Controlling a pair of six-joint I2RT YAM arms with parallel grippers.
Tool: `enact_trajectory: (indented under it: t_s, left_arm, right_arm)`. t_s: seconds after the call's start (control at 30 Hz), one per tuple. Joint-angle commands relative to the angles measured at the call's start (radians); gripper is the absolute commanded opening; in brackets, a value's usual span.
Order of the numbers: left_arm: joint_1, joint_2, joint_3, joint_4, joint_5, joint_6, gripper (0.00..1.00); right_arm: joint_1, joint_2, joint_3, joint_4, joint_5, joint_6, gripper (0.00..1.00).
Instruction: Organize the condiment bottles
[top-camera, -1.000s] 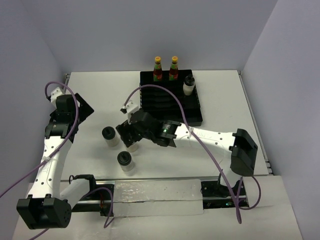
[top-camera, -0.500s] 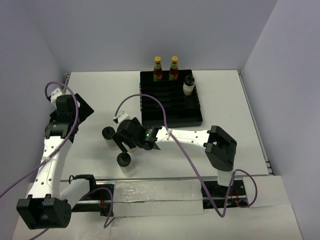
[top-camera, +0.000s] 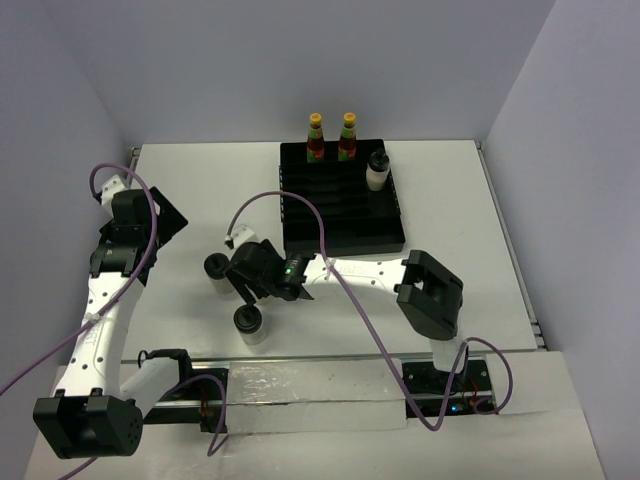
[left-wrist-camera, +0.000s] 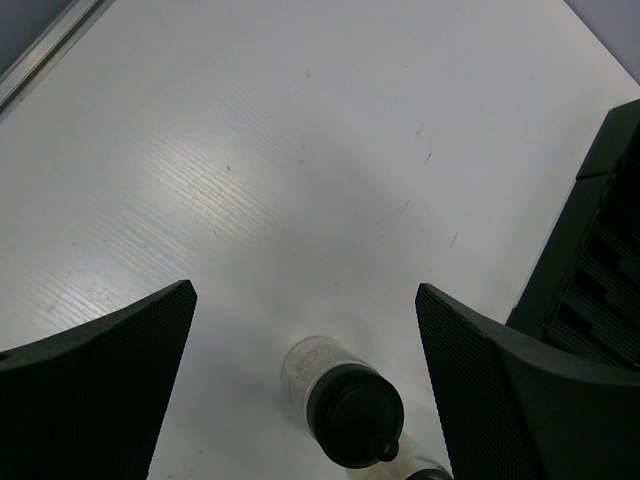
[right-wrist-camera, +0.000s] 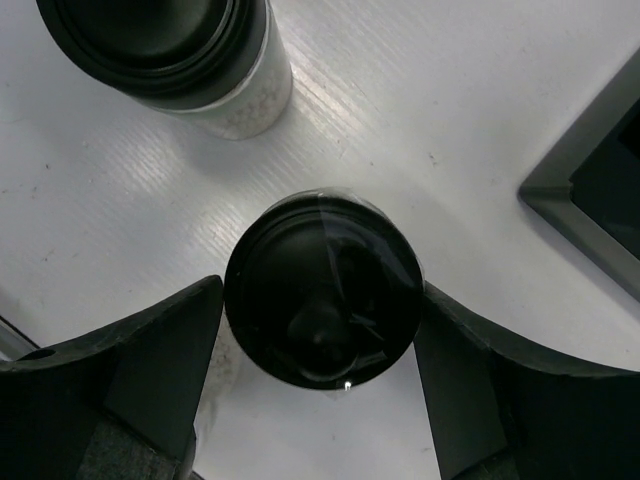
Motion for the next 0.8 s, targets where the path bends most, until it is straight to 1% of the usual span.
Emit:
enact_trajectory:
  t_s: [0.0, 0.07, 0.17, 0.3, 0.4, 0.57, 0.77]
  left_arm:
    - [0.01, -0.011, 0.003, 0.015, 0.0, 0.011, 0.99]
    - [0.01, -0.011, 0.002, 0.016, -0.001, 0.011, 0.99]
    - [0.01, -0.008, 0.0, 0.019, 0.001, 0.011, 0.99]
    - [0.01, -0.002, 0.002, 0.022, 0.007, 0.011, 0.99]
    - [0.01, -0.001, 0.004, 0.021, 0.003, 0.011, 0.99]
    - [0.01, -0.004, 0.001, 0.022, 0.001, 0.011, 1.0]
    - [0.01, 0.001, -0.001, 0.029, 0.004, 0.009, 0.99]
  right_arm:
    - [0.005, 0.014, 0.052, 0.028, 0.018, 0.004, 0.73]
    - [0.005, 0.009, 0.048, 0.031, 0.03, 0.005, 0.59]
    - [0.003, -0.015, 0.045, 0.036, 0.055, 0.002, 0.43]
    - [-0.023, -0.071, 0.043, 0.036, 0.078, -0.004, 0.34]
    - [-0.067, -0.154, 0.033, 0.039, 0.099, -0.015, 0.32]
    - [-0.168, -0.295, 0.009, 0.017, 0.105, -0.025, 0.32]
    - [-0.345, -0.458, -0.08, 0.013, 0.135, -0.035, 0.32]
